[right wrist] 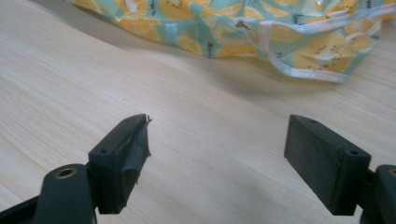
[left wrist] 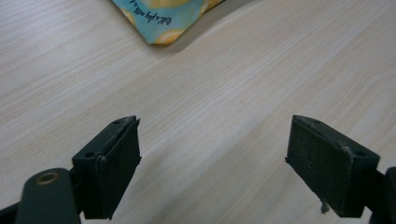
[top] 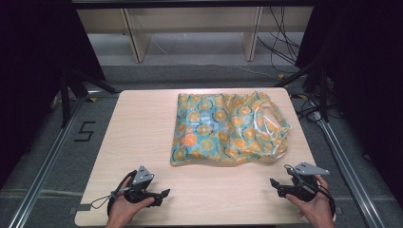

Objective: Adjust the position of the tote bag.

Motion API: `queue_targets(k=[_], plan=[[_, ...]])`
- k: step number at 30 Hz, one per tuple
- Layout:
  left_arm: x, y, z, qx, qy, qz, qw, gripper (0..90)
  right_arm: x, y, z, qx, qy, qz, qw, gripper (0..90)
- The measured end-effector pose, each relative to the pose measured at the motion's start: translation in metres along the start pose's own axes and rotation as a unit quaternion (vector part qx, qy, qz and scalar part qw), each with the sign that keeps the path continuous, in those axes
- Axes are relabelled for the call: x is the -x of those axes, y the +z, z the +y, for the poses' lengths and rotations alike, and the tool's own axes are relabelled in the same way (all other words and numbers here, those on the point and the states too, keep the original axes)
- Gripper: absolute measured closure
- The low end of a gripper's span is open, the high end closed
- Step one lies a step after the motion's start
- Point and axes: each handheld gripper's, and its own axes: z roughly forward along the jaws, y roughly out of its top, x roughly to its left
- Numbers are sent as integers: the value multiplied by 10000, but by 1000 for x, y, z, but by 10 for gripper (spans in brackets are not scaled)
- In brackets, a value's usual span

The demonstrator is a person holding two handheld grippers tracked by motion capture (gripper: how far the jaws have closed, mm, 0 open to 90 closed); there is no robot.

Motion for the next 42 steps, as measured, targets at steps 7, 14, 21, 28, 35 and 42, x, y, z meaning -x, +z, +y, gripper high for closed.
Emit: queue_targets(k=[7, 14, 21, 28, 35, 42], plan=[[1, 1, 1, 35, -27, 12, 10000, 167, -1, 2, 0, -115, -144, 0, 9998, 232], [0, 0, 0, -35, 82, 43, 10000, 165, 0, 3, 0, -127, -123, -77, 9998, 192], [0, 0, 1, -38, 101, 54, 9999, 165, 3, 4, 1, -104, -104, -16, 9999, 189], [1, 1, 1, 57, 3, 98, 9999, 165, 4, 5, 1, -62, -186, -57, 9998, 194], [2, 1, 1, 81, -34, 81, 9999, 165, 6, 5, 1, 7, -264, -39, 9996, 197], [2, 1, 1, 82, 0, 103, 9999, 166, 6, 6, 1, 15, -265, -75, 9996, 200]])
